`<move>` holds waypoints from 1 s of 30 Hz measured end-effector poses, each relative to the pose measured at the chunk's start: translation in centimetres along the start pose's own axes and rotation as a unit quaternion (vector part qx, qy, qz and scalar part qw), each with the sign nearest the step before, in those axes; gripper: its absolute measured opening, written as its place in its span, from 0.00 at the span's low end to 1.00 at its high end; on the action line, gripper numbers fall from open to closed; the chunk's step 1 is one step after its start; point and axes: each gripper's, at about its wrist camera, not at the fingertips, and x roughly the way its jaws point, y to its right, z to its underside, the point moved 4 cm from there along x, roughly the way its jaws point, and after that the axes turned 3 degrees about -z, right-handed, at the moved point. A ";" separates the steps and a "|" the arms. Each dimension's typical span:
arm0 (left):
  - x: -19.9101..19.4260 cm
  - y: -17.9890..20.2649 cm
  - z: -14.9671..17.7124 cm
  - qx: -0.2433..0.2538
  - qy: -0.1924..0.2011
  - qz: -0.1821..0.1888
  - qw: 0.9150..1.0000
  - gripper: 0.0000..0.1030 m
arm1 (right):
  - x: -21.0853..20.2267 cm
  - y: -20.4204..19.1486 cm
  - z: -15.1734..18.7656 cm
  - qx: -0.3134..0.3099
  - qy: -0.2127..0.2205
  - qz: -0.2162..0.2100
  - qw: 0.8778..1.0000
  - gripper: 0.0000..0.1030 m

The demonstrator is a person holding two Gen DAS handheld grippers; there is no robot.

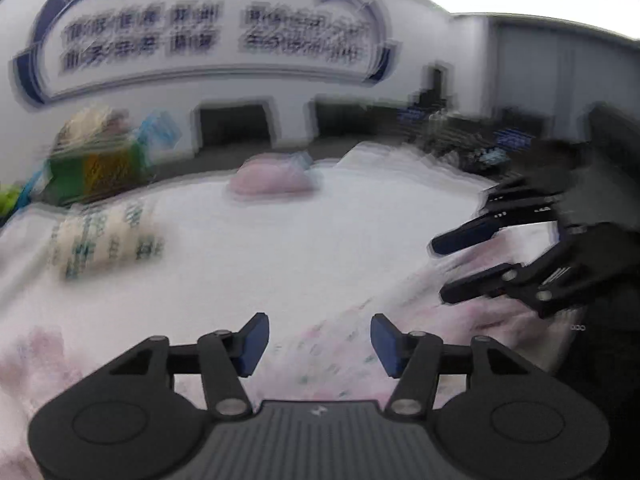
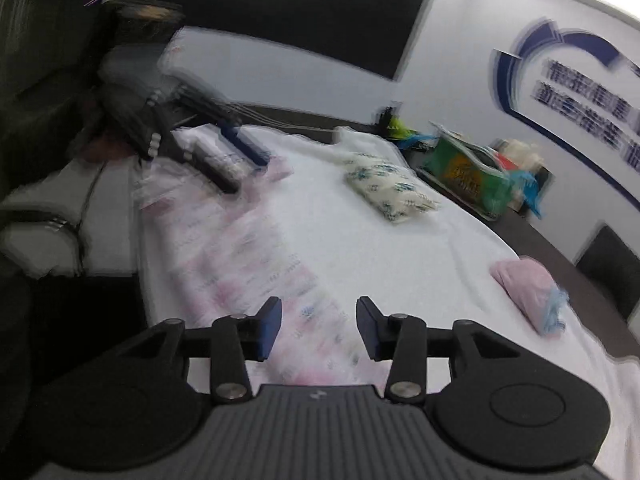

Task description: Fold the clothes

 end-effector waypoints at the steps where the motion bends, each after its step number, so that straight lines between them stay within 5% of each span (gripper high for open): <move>1: 1.0 -0.1 0.6 -0.016 -0.015 -0.018 1.000 0.52 | 0.4 0.1 0.4 0.020 -0.002 0.015 1.000 0.40; 6: 1.8 -0.6 3.2 -0.026 -0.014 -0.070 0.997 0.53 | 2.4 0.4 2.5 0.122 -0.010 0.089 0.988 0.33; 11: 1.1 -0.2 4.1 -0.015 0.007 -0.082 0.996 0.54 | 4.3 0.7 4.7 0.221 -0.018 0.162 0.961 0.17; 14: 1.8 -0.7 4.2 -0.015 0.010 -0.082 0.996 0.54 | 5.4 0.8 6.0 0.279 -0.023 0.204 0.938 0.09; 19: 1.7 -0.9 4.2 -0.015 0.009 -0.075 0.997 0.54 | 1.4 3.4 9.4 0.329 -0.079 0.366 0.867 0.14; 20: 1.7 -0.9 4.2 -0.015 0.009 -0.074 0.997 0.53 | 0.7 3.8 9.4 0.323 -0.089 0.370 0.867 0.15; 21: 1.7 -0.9 4.2 -0.015 0.009 -0.074 0.997 0.53 | -0.1 3.9 8.7 0.298 -0.076 0.352 0.884 0.17; 22: 1.7 -0.9 4.2 -0.015 0.009 -0.075 0.997 0.53 | -1.1 4.0 7.7 0.266 -0.054 0.328 0.905 0.33; 23: 1.7 -0.9 4.2 -0.015 0.009 -0.075 0.997 0.54 | -1.8 3.8 6.7 0.222 -0.031 0.293 0.929 0.69; 25: 1.7 -0.9 4.2 -0.014 0.009 -0.075 0.997 0.54 | -2.6 3.4 4.7 0.137 -0.003 0.207 0.969 1.00; 27: 1.8 -0.9 4.2 -0.014 0.009 -0.075 0.997 0.54 | -1.9 3.8 3.1 0.080 -0.019 0.114 0.990 0.99; 30: 1.8 -0.9 4.2 -0.014 0.009 -0.075 0.997 0.54 | 0.6 4.9 1.7 0.019 -0.066 -0.007 0.998 0.99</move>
